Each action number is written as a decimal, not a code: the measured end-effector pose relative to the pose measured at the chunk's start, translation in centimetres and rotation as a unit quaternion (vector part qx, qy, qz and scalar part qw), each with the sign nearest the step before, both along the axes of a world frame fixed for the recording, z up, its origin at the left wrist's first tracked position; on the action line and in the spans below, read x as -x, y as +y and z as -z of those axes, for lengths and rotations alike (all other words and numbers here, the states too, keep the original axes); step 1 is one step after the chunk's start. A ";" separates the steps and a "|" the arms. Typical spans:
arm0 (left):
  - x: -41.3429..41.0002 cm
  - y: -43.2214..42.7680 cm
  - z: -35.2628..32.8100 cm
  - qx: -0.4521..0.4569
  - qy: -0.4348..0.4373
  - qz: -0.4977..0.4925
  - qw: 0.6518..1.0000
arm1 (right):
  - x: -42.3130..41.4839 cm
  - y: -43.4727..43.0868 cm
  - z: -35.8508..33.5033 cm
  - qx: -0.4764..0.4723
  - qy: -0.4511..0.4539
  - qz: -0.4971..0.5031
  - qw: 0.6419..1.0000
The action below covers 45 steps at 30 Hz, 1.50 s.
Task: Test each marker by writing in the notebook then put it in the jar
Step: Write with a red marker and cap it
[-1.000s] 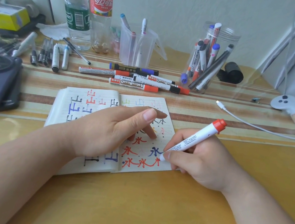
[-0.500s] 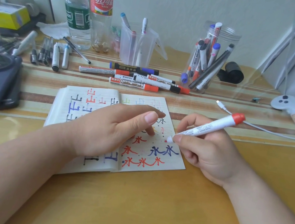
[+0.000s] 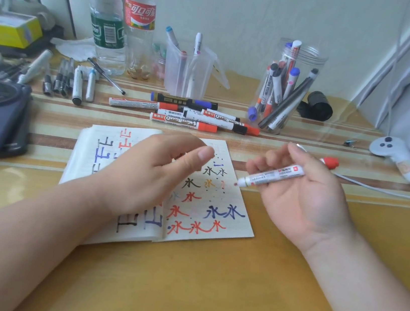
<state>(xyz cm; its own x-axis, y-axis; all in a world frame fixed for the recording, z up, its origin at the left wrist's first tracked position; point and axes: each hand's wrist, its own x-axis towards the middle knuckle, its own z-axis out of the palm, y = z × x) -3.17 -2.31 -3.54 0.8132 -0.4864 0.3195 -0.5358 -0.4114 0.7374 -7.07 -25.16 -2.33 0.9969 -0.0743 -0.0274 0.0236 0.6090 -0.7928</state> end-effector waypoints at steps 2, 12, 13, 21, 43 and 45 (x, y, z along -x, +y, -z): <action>0.0 -0.1 0.1 0.035 0.035 -0.003 0.999 | -0.6 0.4 -1.2 -0.045 0.008 -0.027 0.999; 0.1 0.9 -0.1 0.150 0.114 -0.028 0.982 | -4.4 3.4 -2.1 -0.144 0.060 -0.151 0.976; 0.1 1.0 -0.1 0.146 0.116 -0.033 0.982 | -4.4 3.6 -1.5 -0.148 0.063 -0.150 0.976; -0.5 0.6 0.1 0.118 0.113 -0.051 0.985 | -4.3 4.0 -0.8 -0.154 0.060 -0.157 0.974; -0.4 0.4 -0.1 0.115 0.086 -0.092 0.985 | -3.8 3.6 -0.5 0.286 -0.111 0.120 0.944; -0.5 0.4 -0.2 0.136 0.072 -0.106 0.982 | -4.2 3.2 -1.3 0.303 -0.151 0.158 0.928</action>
<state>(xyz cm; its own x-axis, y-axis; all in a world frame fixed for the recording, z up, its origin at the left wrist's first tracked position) -2.69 -1.88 -3.37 0.9331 -0.2140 0.2891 -0.3421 -0.2793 0.8972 -2.82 -21.96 -1.03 0.8778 -0.2756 0.3919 0.4020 -0.0214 -0.9154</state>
